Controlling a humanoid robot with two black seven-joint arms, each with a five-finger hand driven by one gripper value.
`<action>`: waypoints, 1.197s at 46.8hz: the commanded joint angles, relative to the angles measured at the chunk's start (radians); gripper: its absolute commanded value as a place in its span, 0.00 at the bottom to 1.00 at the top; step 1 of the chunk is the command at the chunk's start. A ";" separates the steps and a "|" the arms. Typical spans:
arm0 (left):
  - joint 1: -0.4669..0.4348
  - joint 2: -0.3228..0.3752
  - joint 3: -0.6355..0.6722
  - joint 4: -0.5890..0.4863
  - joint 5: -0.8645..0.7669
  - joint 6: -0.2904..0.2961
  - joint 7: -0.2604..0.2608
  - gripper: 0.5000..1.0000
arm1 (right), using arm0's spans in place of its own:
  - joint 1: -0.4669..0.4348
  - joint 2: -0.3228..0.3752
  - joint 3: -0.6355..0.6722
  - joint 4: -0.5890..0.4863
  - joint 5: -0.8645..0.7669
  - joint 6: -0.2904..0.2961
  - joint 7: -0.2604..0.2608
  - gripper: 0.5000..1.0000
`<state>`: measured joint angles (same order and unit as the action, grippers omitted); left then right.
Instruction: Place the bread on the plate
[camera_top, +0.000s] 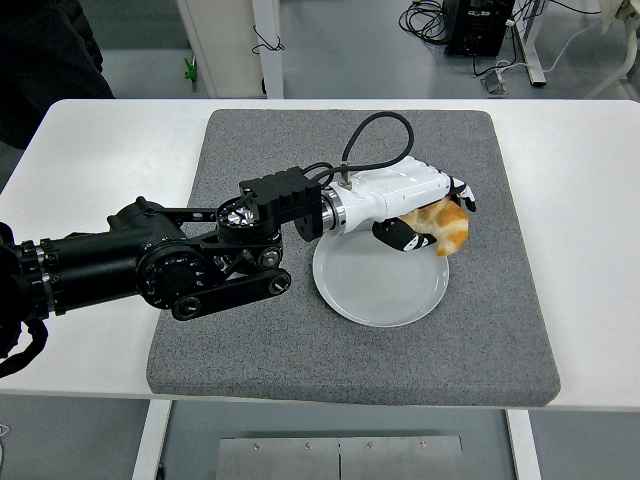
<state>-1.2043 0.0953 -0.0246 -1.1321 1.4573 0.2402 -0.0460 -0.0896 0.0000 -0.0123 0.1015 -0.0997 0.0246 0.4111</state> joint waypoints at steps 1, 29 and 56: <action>0.011 -0.002 0.000 0.017 0.002 0.001 0.000 0.34 | 0.001 0.000 0.000 0.000 0.000 0.000 0.000 1.00; 0.041 0.015 0.094 0.020 0.005 0.071 -0.003 0.38 | 0.001 0.000 0.000 0.000 0.000 0.000 0.000 1.00; 0.058 0.040 0.173 0.020 0.005 0.133 -0.008 0.43 | 0.001 0.000 0.000 0.000 0.000 0.000 0.000 1.00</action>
<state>-1.1456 0.1317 0.1403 -1.1122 1.4622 0.3657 -0.0538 -0.0891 0.0000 -0.0123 0.1012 -0.0997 0.0246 0.4111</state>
